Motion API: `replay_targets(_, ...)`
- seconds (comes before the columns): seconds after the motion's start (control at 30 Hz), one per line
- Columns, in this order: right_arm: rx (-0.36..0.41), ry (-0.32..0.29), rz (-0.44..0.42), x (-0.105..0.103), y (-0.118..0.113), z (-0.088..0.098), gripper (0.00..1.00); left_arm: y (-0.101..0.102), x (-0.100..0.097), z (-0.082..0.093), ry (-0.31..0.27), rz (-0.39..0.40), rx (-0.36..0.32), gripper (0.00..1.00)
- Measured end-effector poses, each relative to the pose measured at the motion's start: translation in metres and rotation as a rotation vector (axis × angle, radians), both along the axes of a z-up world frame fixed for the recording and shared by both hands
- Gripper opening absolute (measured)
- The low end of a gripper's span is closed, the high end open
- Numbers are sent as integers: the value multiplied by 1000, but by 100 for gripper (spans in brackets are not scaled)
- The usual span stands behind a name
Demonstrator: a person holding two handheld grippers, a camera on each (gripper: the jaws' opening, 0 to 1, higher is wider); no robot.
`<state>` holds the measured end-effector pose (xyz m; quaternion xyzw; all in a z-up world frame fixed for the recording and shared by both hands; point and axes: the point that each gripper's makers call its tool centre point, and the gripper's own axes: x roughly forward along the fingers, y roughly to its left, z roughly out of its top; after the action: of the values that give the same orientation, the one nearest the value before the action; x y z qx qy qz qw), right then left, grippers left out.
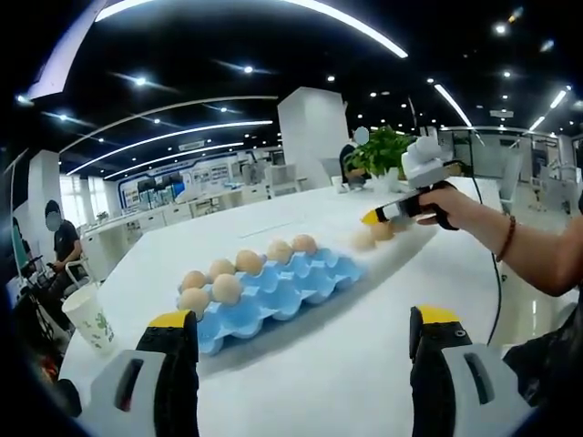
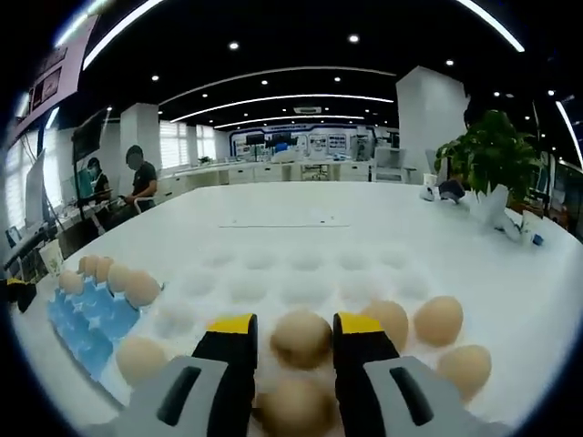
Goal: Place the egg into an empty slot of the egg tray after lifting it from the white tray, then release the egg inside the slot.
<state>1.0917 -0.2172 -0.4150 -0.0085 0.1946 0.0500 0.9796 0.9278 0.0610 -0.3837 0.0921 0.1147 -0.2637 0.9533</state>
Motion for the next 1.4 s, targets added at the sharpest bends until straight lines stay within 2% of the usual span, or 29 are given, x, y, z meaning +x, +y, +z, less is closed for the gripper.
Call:
replay_targets(0.43,-53,-6,8,5,0,2,29,0,1,-2,2,-15,11,98)
replay_targets(0.67,-29,0,-11,4,-2,2,28,-1,1,-3,6,-16,12,98)
replay_targets(0.93,-8,-21,-15,5,-2,5,28,2,2,0,-3,-8,11,98)
replay_targets(1.4,2,-76,-20,-1,-5,24,28,-1,2,1,-3,-17,14,98)
